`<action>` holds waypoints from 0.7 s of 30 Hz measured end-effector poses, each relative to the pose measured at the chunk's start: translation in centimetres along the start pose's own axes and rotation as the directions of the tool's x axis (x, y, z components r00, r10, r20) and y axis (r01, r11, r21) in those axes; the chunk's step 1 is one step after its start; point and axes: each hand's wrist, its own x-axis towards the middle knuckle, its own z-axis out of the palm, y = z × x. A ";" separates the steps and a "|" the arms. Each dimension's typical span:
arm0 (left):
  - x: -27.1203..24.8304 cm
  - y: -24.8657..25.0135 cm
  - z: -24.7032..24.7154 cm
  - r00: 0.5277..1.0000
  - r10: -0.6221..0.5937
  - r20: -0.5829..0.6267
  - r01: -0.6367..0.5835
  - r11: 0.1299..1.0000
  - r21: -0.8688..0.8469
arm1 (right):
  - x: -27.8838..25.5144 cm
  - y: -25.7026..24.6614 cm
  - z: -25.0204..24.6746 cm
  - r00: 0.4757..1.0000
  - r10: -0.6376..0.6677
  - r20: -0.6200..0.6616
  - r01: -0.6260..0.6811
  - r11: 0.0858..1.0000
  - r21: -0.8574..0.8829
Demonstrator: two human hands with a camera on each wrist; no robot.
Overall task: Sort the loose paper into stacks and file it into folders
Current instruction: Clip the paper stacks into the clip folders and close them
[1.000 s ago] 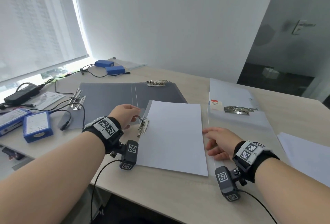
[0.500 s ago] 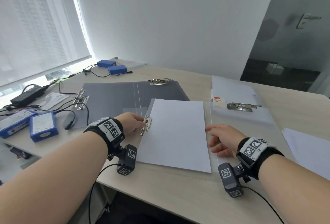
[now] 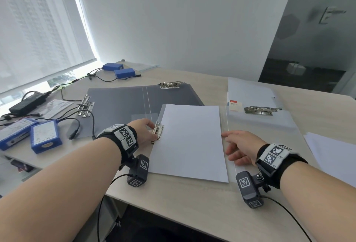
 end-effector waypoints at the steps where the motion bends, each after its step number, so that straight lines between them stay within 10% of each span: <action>1: 0.0 0.0 -0.1 1.000 0.003 -0.001 -0.003 1.000 0.005 | 0.0 0.0 0.0 1.000 -0.002 0.001 0.002 1.000 0.001; 21: -1.2 0.0 0.3 0.992 -0.002 -0.129 -0.043 0.939 -0.342 | -1.1 0.6 -0.6 0.999 -0.041 -0.007 0.042 0.993 0.111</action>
